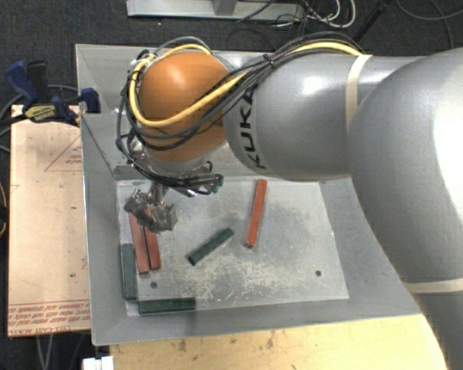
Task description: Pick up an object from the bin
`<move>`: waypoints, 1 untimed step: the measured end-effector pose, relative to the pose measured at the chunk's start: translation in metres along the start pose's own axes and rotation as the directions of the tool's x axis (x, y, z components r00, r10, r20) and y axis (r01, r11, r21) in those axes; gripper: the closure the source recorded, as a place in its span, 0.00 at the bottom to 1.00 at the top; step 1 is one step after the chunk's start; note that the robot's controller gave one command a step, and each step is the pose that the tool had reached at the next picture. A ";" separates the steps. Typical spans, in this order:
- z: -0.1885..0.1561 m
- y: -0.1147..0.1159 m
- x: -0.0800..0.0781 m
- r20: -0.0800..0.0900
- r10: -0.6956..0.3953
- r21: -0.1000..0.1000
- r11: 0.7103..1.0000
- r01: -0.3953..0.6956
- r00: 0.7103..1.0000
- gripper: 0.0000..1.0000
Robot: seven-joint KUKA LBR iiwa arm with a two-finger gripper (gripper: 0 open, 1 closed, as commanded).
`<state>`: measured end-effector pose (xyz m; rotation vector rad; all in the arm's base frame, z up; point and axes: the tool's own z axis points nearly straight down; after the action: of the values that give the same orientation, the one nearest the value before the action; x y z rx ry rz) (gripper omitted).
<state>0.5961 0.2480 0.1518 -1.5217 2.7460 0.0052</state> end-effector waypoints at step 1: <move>-0.002 -0.001 0.000 0.001 0.003 0.002 1.000 -0.003 1.000 0.00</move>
Offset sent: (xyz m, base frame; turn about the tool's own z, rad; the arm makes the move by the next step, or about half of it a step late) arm 0.0000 0.0000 0.0000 0.0000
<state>0.5968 0.2470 0.1540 -1.5170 2.7465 0.0035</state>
